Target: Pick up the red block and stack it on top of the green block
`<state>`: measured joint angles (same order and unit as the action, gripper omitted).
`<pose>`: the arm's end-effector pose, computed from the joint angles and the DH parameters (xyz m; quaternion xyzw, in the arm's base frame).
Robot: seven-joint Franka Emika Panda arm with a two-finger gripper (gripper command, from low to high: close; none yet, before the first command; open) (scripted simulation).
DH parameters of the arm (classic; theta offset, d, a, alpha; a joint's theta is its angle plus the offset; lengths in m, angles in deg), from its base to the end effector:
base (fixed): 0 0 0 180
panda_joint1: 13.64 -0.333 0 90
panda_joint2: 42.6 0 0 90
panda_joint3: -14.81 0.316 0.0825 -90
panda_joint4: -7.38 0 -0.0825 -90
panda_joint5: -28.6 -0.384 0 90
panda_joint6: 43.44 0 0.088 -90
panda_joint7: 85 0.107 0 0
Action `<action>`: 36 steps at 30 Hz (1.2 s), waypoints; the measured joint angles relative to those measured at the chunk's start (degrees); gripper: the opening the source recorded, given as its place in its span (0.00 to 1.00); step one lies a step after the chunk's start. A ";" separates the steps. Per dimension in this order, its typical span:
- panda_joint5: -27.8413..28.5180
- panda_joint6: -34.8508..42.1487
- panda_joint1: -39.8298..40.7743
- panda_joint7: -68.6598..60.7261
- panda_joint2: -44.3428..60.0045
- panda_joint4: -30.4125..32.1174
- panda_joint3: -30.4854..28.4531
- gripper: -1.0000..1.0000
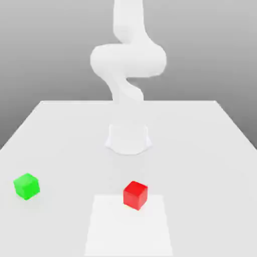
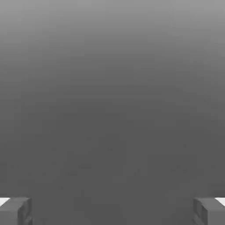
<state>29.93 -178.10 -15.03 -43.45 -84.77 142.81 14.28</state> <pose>0.3738 0.0041 0.6610 -0.8787 0.3208 -0.3322 0.1211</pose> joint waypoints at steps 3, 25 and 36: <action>1.75 -4.15 -1.90 -6.30 5.44 5.12 -1.10 0.50; -4.60 -35.91 -11.92 -52.44 45.50 31.80 -8.25 0.50; -7.88 -40.15 -7.93 -54.87 50.61 31.08 -3.52 0.00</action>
<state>22.05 -218.26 -22.96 -98.32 -34.16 173.89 10.76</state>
